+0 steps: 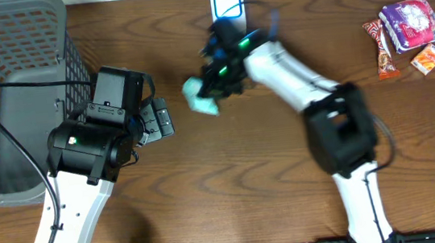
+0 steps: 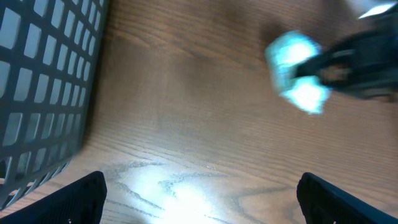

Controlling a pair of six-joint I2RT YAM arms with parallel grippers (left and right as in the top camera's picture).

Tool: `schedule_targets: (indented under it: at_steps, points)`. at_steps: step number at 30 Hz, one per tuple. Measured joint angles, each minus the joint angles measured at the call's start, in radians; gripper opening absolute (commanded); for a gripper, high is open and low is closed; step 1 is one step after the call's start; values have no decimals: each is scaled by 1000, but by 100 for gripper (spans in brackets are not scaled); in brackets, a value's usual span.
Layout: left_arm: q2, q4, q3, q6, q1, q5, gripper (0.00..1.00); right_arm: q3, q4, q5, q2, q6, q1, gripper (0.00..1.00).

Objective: Scan the item barcode
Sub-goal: 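Hold the wipes pack up in front of the scanner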

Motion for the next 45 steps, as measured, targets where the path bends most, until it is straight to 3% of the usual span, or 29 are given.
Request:
schedule_targets:
  at_steps: [7, 15, 17, 24, 31, 38, 45]
  points:
    - [0, 0, 0, 0, 0, 0, 98, 7, -150, -291, -85, 10, -229, 1]
    - [0, 0, 0, 0, 0, 0, 98, 6, -91, -329, -84, 17, -237, 1]
    - [0, 0, 0, 0, 0, 0, 98, 6, -1, -278, -84, 20, -226, 1]
    - [0, -1, 0, 0, 0, 0, 98, 7, 447, 178, -84, 1, -157, 1]
    - [0, 0, 0, 0, 0, 0, 98, 8, 637, 678, -79, -182, -73, 1]
    - [0, 0, 0, 0, 0, 0, 98, 11, 757, 812, -3, -264, -48, 1]
    - [0, 0, 0, 0, 0, 0, 98, 9, 765, 843, 58, -282, -67, 1]
